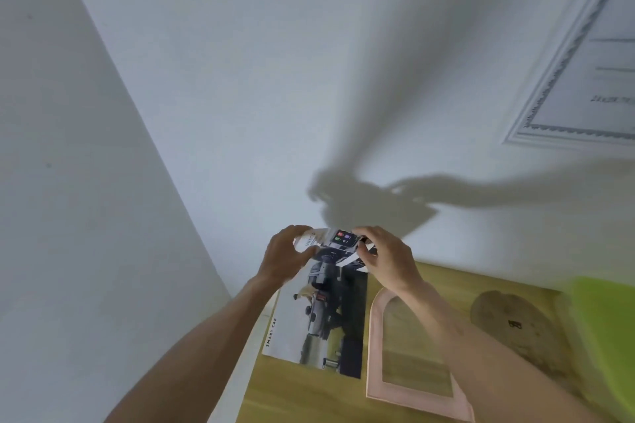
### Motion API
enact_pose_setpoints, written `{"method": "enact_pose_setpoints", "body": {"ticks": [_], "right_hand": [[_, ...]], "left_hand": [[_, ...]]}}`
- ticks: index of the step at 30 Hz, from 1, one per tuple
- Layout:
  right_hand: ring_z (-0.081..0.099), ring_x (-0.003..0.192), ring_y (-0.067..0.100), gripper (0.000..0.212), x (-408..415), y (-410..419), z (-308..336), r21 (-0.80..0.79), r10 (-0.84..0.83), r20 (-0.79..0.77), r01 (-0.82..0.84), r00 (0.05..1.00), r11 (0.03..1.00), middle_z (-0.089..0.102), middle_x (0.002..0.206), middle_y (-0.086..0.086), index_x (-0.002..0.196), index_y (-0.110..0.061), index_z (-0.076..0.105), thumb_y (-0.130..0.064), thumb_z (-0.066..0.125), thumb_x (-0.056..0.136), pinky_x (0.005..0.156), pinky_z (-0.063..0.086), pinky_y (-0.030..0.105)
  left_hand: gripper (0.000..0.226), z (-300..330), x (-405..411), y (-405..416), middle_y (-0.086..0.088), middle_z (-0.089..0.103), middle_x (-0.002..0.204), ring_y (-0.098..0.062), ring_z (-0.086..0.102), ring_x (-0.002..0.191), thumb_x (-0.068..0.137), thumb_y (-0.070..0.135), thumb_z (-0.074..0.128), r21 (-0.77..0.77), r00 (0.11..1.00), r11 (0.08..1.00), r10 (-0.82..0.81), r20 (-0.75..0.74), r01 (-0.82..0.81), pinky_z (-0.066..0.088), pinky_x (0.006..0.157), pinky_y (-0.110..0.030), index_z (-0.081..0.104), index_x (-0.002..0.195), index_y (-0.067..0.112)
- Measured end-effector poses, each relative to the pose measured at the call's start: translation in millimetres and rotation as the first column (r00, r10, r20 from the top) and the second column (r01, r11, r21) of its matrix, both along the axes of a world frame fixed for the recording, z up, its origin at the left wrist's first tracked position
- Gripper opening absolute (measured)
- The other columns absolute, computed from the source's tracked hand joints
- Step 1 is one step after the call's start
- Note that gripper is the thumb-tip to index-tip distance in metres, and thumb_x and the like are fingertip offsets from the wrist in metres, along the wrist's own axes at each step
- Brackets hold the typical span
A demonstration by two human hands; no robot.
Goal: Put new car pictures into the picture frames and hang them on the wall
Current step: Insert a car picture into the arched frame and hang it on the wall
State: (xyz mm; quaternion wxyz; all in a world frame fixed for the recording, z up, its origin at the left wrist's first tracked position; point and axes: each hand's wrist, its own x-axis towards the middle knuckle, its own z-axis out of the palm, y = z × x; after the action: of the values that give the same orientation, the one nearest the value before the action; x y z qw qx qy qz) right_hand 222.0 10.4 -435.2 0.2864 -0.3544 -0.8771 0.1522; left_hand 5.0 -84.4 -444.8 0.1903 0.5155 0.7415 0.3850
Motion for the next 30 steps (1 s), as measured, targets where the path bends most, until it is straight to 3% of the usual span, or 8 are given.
{"method": "enact_pose_setpoints", "body": {"ticks": [4,9,13,17,20,24,27,30], "right_hand": [[0.067,0.087,0.0,0.029,30,11,32,-0.285,-0.115,-0.316,0.021,0.942,0.958,0.071,0.105,-0.014,0.117,-0.026,0.067,-0.011,0.065,0.092,0.072,0.053,0.017],[0.07,0.089,0.009,0.031,70,19,41,-0.592,-0.419,-0.431,0.1,0.799,0.8,0.074,0.098,-0.006,0.112,-0.032,0.065,-0.013,0.06,0.088,0.077,0.057,0.03],[0.069,0.085,0.003,0.03,99,14,31,-0.696,-0.559,-0.422,0.14,0.714,0.704,0.073,0.098,0.002,0.115,-0.026,0.065,-0.011,0.06,0.09,0.062,0.054,0.019],[0.071,0.086,0.015,0.03,125,8,12,-0.77,-0.672,-0.367,0.195,0.643,0.607,0.074,0.098,0.005,0.114,-0.026,0.065,-0.011,0.06,0.088,0.058,0.053,0.022],[0.066,0.08,0.005,0.028,144,1,-7,-0.771,-0.682,-0.254,0.282,0.686,0.571,0.069,0.096,-0.003,0.118,-0.023,0.061,-0.011,0.059,0.093,0.057,0.049,0.021],[0.062,0.078,0.004,0.026,167,-9,-41,-0.754,-0.677,-0.061,0.41,0.733,0.512,0.062,0.099,-0.004,0.119,-0.021,0.057,-0.009,0.059,0.096,0.055,0.051,0.021],[0.069,0.084,0.015,0.027,180,-19,-73,-0.775,-0.636,0.083,0.451,0.768,0.443,0.068,0.102,-0.003,0.113,-0.026,0.057,-0.009,0.06,0.093,0.072,0.061,0.04],[0.068,0.076,0.013,0.026,188,-32,-101,-0.741,-0.569,0.206,0.507,0.796,0.441,0.07,0.096,-0.005,0.109,-0.027,0.059,-0.011,0.06,0.089,0.072,0.06,0.041]], "left_hand": [[0.046,31,9,14,0.013,0.067,0.113,-0.013,0.063,0.091,0.076,0.03,0.083,0.052,0.983,0.998,0.009,0.183,-0.018,0.05,0.077,-0.011,0.065,0.118,0.023],[0.046,48,45,26,0.004,0.073,0.103,-0.016,0.071,0.088,0.077,0.023,0.082,0.032,0.856,0.999,-0.013,0.516,-0.004,0.057,0.077,-0.024,0.062,0.118,0.022],[0.055,38,78,30,-0.003,0.072,0.104,-0.023,0.07,0.095,0.074,0.016,0.083,-0.015,0.798,0.999,-0.026,0.602,0.044,0.06,0.078,-0.035,0.06,0.123,0.023],[0.065,27,110,30,-0.008,0.07,0.099,-0.021,0.071,0.086,0.075,-0.001,0.078,-0.067,0.81,0.993,-0.039,0.585,0.096,0.057,0.065,-0.023,0.055,0.132,0.021],[0.067,14,128,28,-0.008,0.069,0.093,-0.015,0.071,0.08,0.077,-0.006,0.074,-0.082,0.831,0.987,-0.072,0.551,0.139,0.055,0.061,-0.016,0.054,0.132,0.025],[0.063,-8,149,19,0.003,0.067,0.083,-0.015,0.07,0.078,0.078,-0.005,0.073,-0.122,0.868,0.97,-0.129,0.479,0.211,0.059,0.07,-0.024,0.056,0.117,0.042],[0.063,-32,159,6,0.005,0.069,0.092,-0.011,0.07,0.083,0.082,-0.001,0.07,-0.223,0.893,0.939,-0.15,0.423,0.263,0.061,0.075,-0.029,0.052,0.13,0.036],[0.068,-57,166,-7,0.003,0.072,0.098,-0.013,0.072,0.085,0.081,0.0,0.069,-0.318,0.925,0.905,-0.17,0.339,0.283,0.062,0.072,-0.032,0.05,0.138,0.034]]}}
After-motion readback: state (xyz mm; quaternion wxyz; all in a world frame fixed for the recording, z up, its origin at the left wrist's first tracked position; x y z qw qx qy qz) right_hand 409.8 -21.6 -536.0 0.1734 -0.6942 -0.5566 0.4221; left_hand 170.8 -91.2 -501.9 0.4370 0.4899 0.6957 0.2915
